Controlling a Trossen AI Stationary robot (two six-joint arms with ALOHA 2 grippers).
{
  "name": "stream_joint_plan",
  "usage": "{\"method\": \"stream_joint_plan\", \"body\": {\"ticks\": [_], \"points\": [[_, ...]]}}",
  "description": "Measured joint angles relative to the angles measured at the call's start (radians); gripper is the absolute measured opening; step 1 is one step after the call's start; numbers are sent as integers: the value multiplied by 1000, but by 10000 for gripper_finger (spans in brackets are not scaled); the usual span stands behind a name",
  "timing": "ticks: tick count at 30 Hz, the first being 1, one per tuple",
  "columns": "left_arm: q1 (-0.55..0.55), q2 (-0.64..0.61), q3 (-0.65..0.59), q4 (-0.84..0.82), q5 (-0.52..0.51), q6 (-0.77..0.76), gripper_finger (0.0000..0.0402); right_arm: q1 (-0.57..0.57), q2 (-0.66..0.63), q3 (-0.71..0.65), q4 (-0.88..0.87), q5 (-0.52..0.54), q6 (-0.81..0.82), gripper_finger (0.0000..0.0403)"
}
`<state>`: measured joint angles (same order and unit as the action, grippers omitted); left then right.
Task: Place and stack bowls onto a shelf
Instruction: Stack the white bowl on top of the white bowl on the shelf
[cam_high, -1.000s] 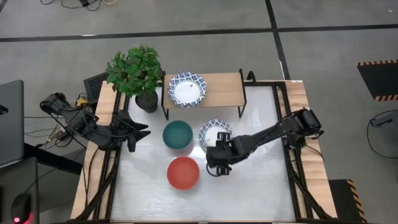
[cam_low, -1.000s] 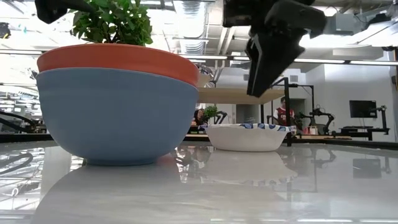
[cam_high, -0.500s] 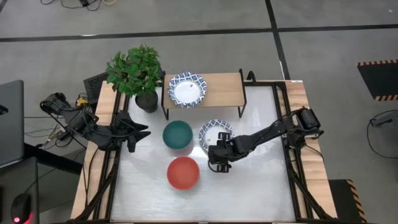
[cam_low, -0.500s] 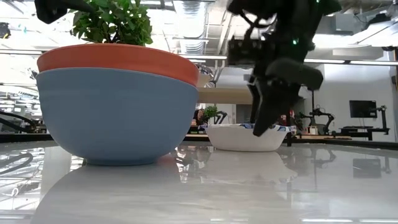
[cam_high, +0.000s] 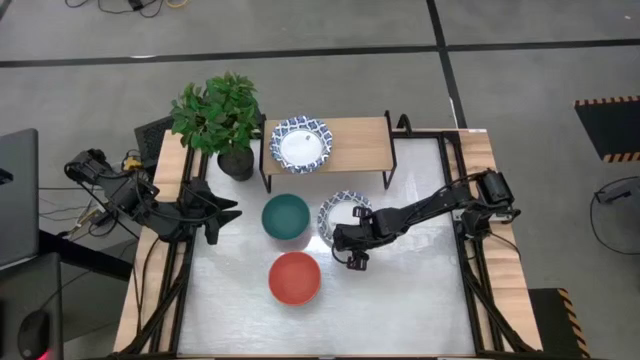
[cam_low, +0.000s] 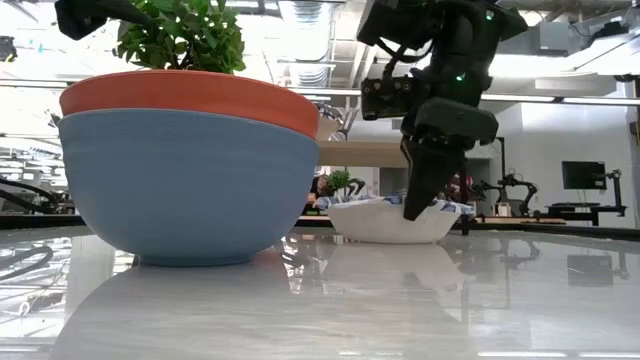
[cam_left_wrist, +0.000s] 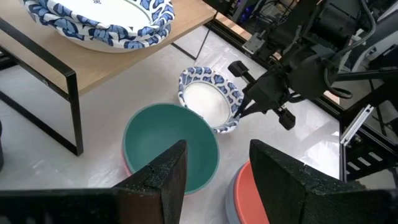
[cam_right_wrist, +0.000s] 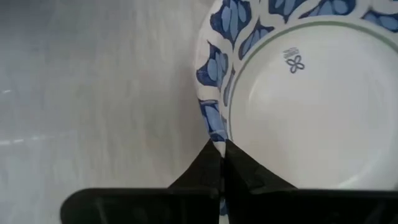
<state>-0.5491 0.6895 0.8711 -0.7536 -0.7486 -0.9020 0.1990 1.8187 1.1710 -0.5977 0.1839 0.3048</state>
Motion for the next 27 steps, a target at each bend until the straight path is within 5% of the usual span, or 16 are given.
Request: {"method": "stream_joint_plan", "body": {"ticks": [14,21,27], "points": [[0,0,0,0,0,-27,158,1,-63,336,-391,-227,-159,22],[0,0,0,0,1,-28,158,-35,-151,553,-513,-205,-239,22],[0,6,0,-24,0,-29,158,-88,-202,701,-436,-14,-344,22]]}}
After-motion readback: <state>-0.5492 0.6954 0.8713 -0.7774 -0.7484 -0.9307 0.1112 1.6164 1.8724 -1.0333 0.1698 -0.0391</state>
